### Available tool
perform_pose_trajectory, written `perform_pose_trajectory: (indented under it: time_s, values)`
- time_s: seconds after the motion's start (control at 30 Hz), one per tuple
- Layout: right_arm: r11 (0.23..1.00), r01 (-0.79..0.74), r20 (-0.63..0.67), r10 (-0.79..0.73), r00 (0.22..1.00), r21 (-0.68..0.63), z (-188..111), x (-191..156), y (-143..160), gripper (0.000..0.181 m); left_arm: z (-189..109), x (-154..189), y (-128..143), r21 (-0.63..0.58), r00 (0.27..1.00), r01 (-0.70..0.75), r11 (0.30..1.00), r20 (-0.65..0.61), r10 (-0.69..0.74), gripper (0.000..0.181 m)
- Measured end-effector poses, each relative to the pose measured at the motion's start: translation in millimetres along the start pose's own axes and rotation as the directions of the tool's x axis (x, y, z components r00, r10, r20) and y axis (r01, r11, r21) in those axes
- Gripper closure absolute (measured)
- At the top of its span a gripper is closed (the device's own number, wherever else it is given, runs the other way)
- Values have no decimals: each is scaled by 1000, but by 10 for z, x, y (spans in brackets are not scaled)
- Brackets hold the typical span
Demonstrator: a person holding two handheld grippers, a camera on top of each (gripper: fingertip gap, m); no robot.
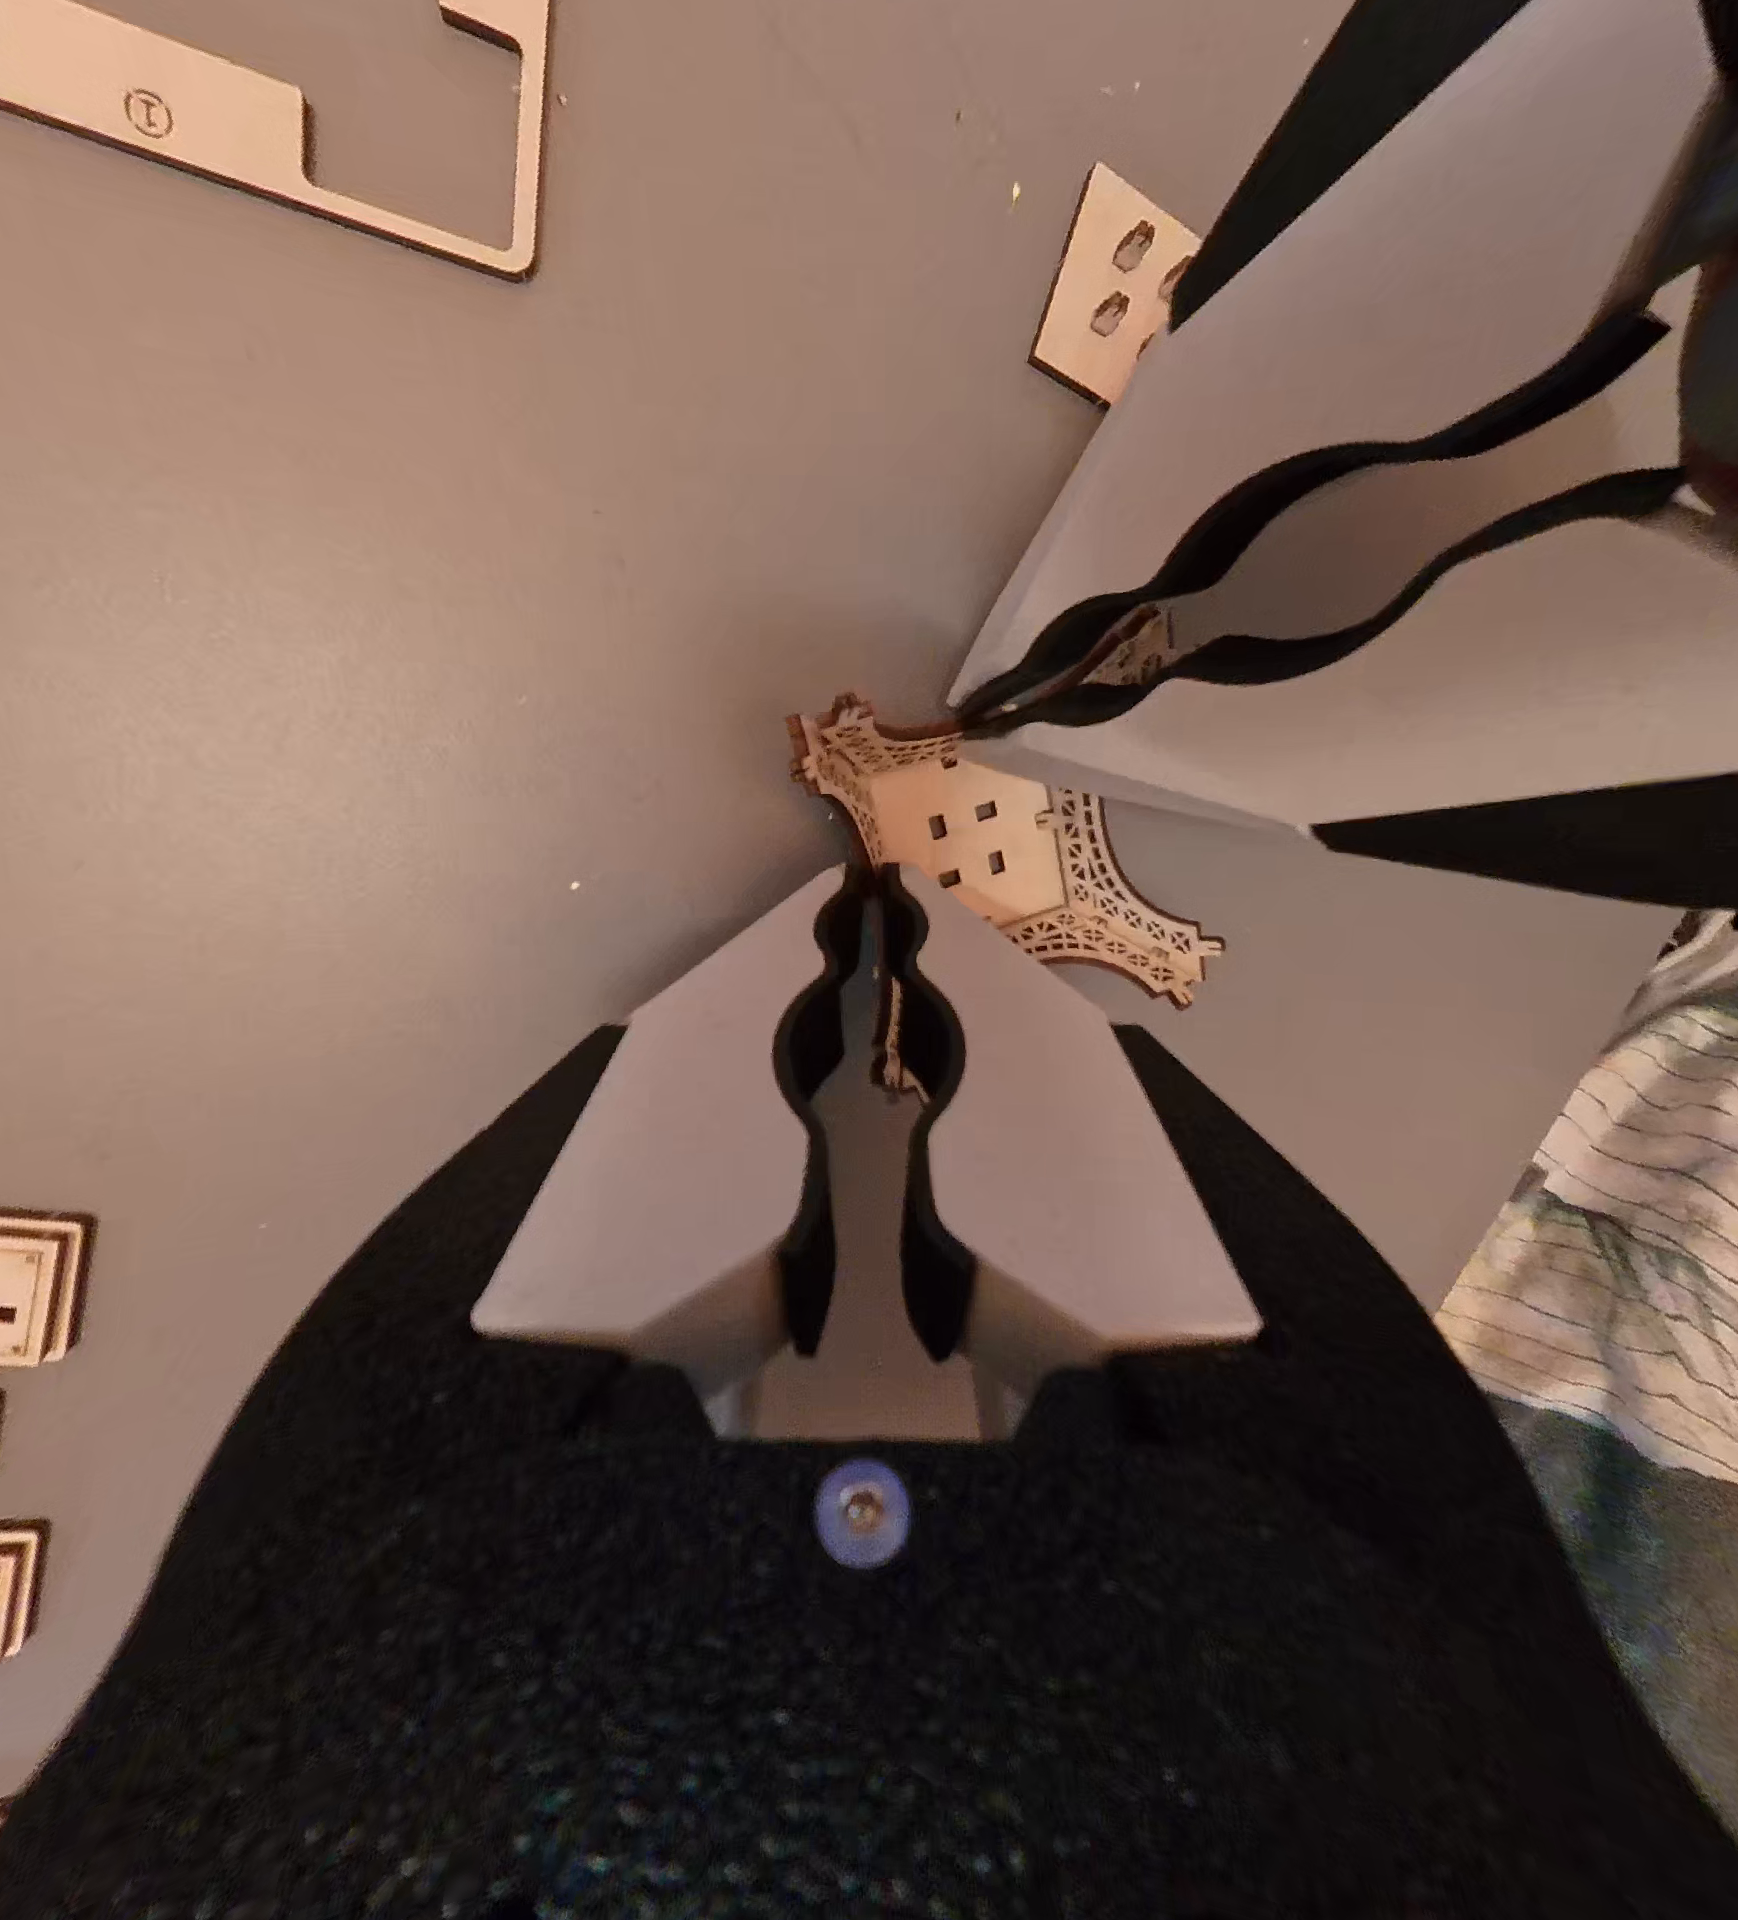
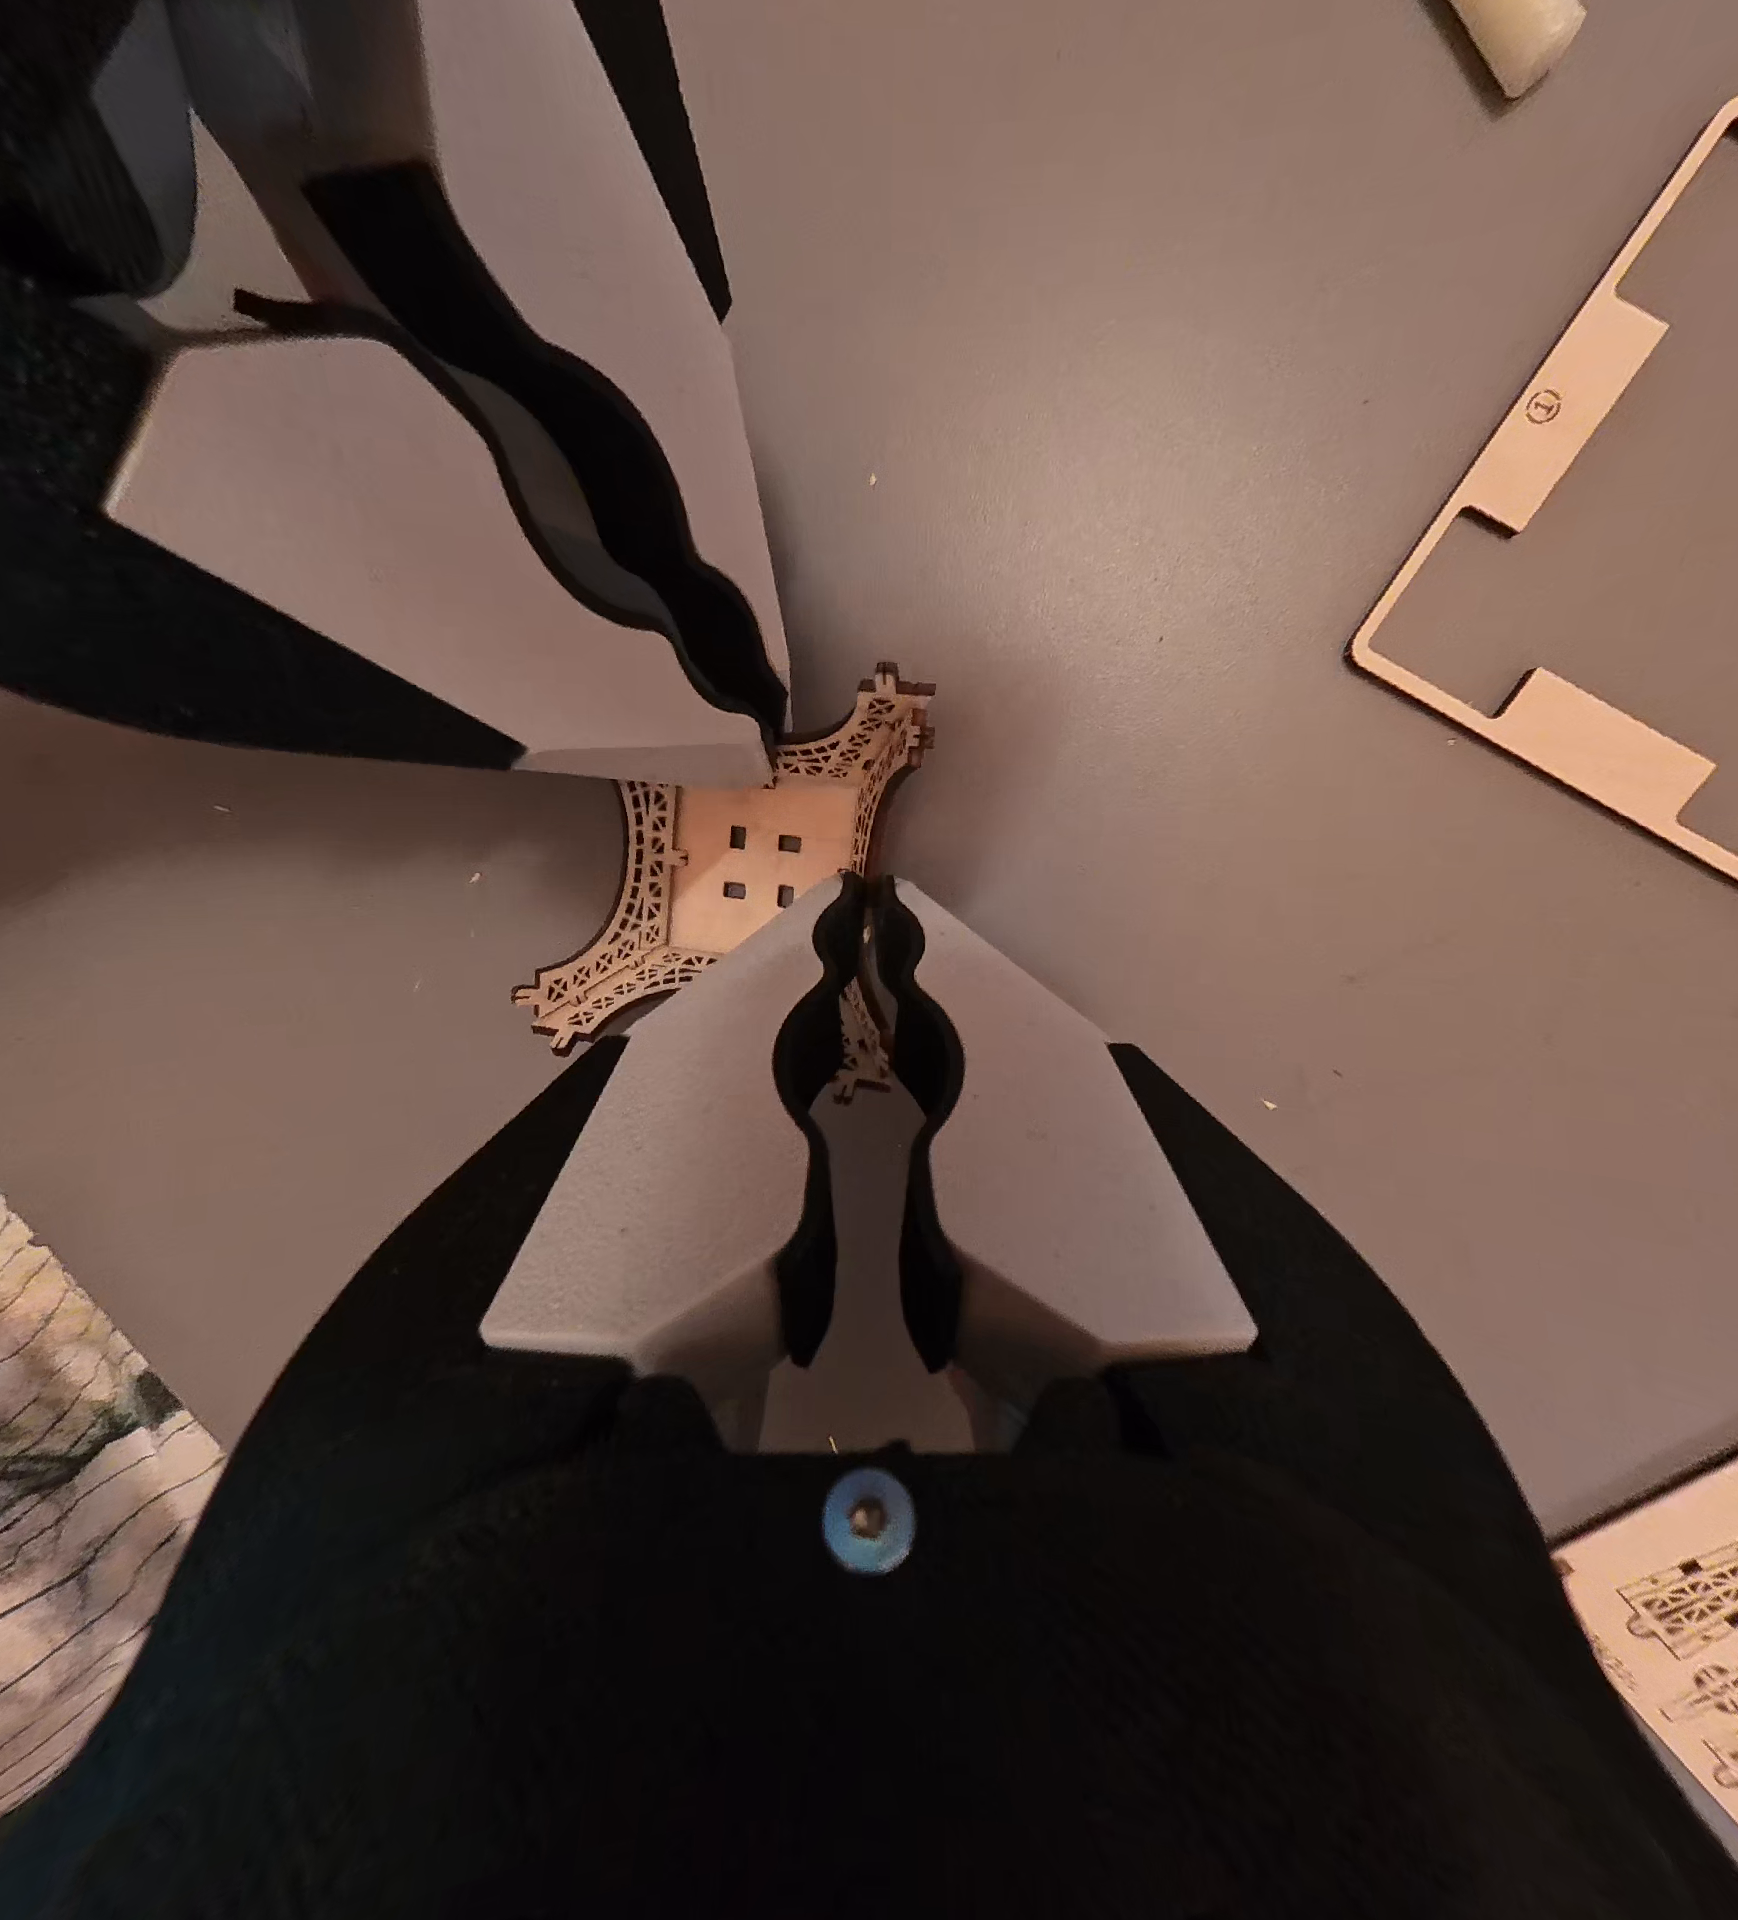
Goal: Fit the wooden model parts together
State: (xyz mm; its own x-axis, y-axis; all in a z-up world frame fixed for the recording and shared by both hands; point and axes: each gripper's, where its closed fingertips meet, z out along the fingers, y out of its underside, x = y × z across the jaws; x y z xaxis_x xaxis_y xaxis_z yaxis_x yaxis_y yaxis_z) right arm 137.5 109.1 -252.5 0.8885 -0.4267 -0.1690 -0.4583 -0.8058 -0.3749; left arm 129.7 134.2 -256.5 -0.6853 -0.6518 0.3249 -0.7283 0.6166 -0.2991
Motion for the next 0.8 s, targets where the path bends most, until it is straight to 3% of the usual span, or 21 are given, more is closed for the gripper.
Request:
perform_pose_trajectory:
  time_s: [0.53,0.8]
  values:
    - [998,-34,-26,35,999,54,14,0,-7,180,16,3,-3,-6,995,38,999,92,-37,180]
    - [999,-16,-61,19,998,47,19,9,-9,180,18,7,-6,46,996,75,996,43,-76,180]
